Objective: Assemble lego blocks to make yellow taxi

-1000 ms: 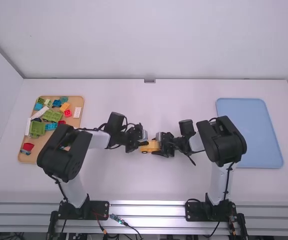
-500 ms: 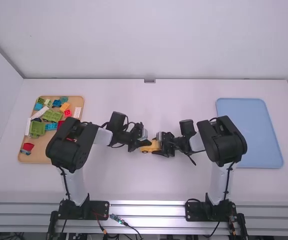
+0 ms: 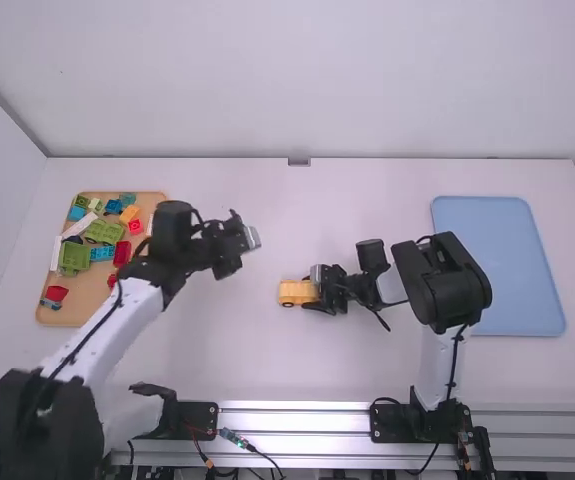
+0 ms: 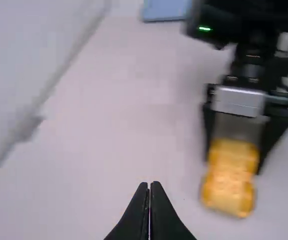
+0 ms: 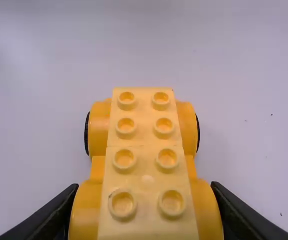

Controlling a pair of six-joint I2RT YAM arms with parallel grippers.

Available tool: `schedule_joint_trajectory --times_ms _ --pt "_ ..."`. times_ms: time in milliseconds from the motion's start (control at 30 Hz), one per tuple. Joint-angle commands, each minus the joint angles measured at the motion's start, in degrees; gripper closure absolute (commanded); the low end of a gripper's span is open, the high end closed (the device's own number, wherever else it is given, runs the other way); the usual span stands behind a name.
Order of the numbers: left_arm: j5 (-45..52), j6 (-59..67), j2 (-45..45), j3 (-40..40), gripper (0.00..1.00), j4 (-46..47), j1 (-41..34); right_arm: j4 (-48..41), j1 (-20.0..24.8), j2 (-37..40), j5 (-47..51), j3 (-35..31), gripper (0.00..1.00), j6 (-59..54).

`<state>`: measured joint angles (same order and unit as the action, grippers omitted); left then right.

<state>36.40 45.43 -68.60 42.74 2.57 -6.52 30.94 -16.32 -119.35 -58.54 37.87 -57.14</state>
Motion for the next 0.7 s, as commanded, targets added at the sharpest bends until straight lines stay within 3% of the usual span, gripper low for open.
schedule_joint_trajectory --times_ms 0,67,100,133,167,300,433,667 --pt "-12.33 -11.58 2.38 -0.92 0.46 0.68 2.12 0.04 0.22 -0.77 -0.11 0.0 0.37 -0.18" --pt "-17.77 -15.28 2.53 -0.98 0.55 1.42 2.84 -0.01 0.2 -0.77 0.11 0.0 0.35 -0.09" --pt "-20.39 -16.35 2.25 -1.05 0.43 2.25 3.13 0.04 0.22 -0.77 0.33 0.0 0.29 0.52" --pt "-22.4 -17.0 1.9 -1.09 0.18 3.19 3.28 0.32 0.2 -0.77 1.01 0.02 0.22 1.57" --pt "-24.04 -17.9 1.46 -1.2 0.01 3.39 3.28 0.26 0.22 -0.77 1.75 0.13 0.18 2.49" --pt "-32.72 -24.15 -1.43 -1.2 0.01 2.47 3.1 -0.27 0.31 -0.75 5.49 1.16 0.01 6.29" --pt "-41.55 -31.23 -3.22 -0.96 0.01 0.83 5.05 -0.27 0.24 -0.46 9.68 2.1 0.01 12.39" --pt "-37.42 -35.58 -10.36 10.73 0.01 8.02 16.92 -8.71 0.2 7.38 21.09 1.31 0.01 14.73"
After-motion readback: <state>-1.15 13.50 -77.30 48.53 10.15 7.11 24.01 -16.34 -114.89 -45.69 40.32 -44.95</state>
